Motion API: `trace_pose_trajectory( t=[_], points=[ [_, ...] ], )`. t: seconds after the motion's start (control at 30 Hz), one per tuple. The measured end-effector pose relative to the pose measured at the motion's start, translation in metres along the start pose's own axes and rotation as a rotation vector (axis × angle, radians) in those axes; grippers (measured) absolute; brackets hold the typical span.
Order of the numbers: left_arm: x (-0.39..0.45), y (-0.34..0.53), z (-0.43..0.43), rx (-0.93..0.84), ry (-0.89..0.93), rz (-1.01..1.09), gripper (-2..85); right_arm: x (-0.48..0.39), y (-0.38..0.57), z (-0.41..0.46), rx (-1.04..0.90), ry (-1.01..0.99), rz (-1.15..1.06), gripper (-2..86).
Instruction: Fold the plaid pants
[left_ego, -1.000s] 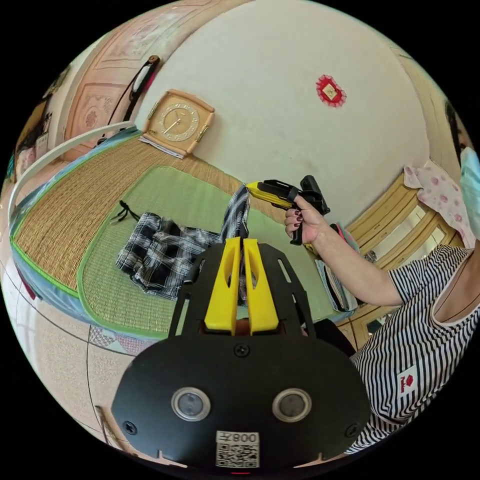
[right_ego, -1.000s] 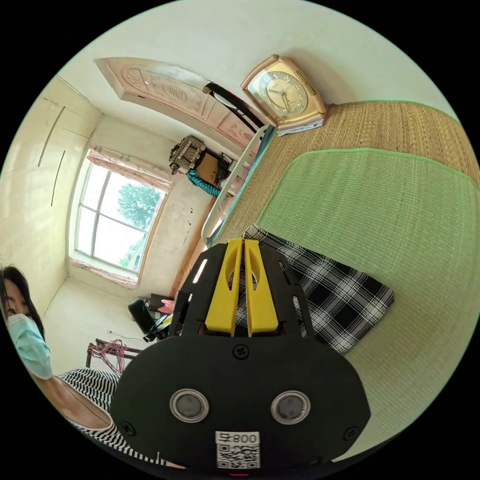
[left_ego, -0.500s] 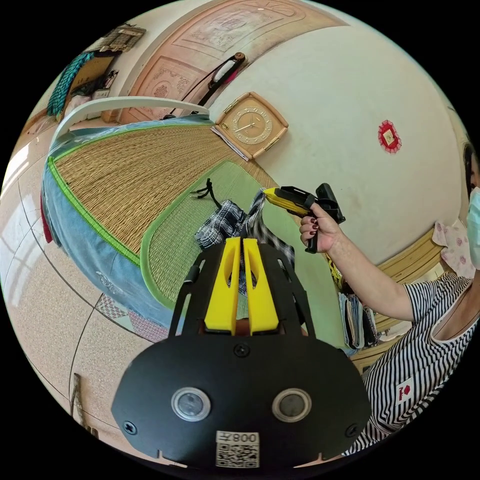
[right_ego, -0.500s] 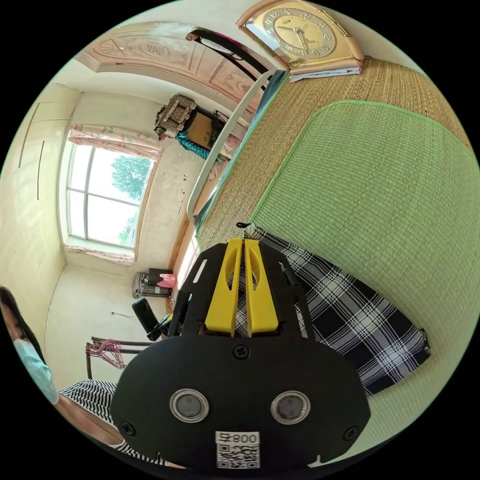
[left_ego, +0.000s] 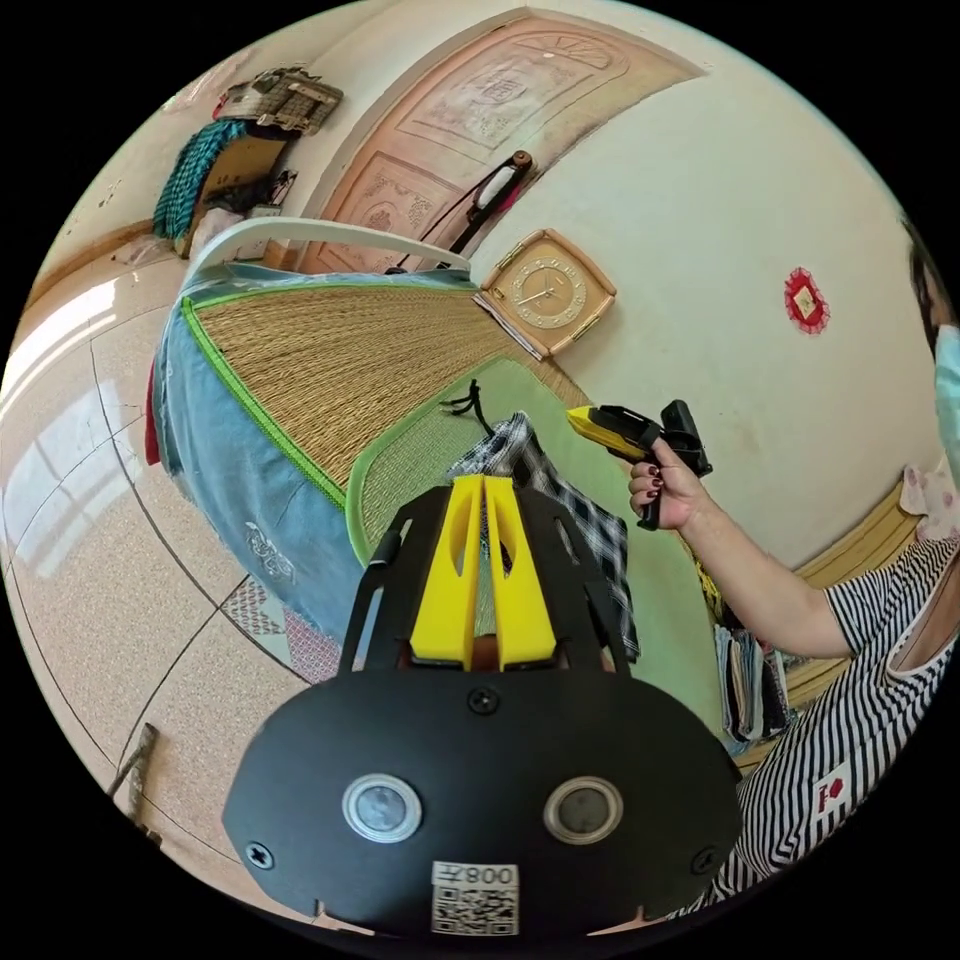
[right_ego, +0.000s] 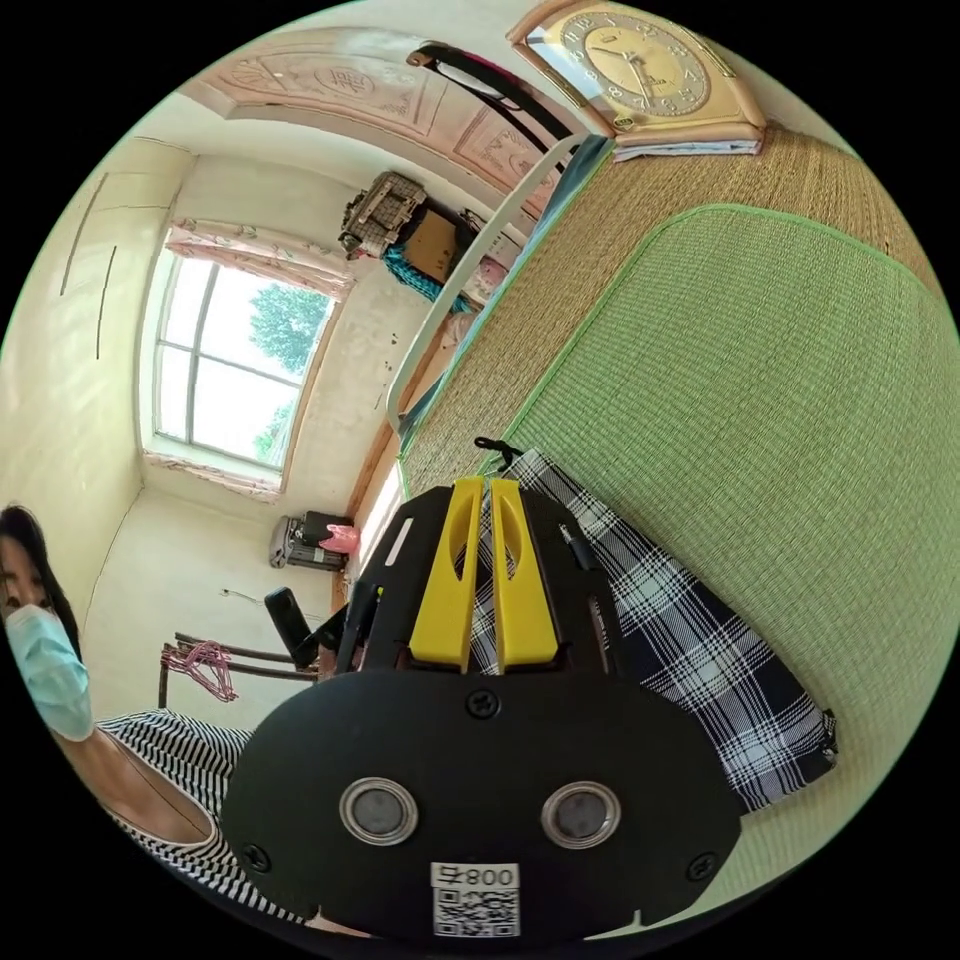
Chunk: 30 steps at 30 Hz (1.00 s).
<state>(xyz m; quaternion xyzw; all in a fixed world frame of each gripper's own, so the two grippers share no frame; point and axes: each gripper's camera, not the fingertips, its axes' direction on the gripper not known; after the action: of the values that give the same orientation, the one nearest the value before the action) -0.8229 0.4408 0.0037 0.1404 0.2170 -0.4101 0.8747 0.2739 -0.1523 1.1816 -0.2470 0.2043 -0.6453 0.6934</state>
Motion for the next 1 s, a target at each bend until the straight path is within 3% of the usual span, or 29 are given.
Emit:
trace_pose_trajectory(
  t=[0.1,0.17,0.33,0.53,0.73,0.87,1.0],
  points=[
    [0.02,-0.008,0.017,-0.084,0.024,0.113,0.2,0.001,-0.009,0.028,-0.075,0.05,-0.03,0.4],
    [0.028,-0.015,0.036,-0.141,-0.064,0.154,0.2,0.002,-0.016,0.046,-0.123,0.096,-0.041,0.3],
    [0.009,-0.022,0.064,-0.227,-0.152,0.036,0.1,0.017,-0.027,0.076,-0.188,0.158,-0.042,0.1],
    [0.014,-0.02,0.055,-0.141,-0.112,0.03,0.1,0.024,-0.023,0.067,-0.14,0.115,-0.049,0.1],
    [0.01,-0.021,0.066,-0.178,-0.111,0.0,0.0,0.029,-0.01,0.058,-0.111,0.123,-0.065,0.1],
    [0.025,-0.02,0.059,-0.125,-0.105,0.058,0.0,0.01,0.023,0.037,-0.12,0.169,-0.175,0.1],
    [0.023,-0.018,0.082,-0.234,-0.184,0.076,0.1,0.011,0.081,0.031,-0.188,0.259,-0.185,0.1]
  ],
)
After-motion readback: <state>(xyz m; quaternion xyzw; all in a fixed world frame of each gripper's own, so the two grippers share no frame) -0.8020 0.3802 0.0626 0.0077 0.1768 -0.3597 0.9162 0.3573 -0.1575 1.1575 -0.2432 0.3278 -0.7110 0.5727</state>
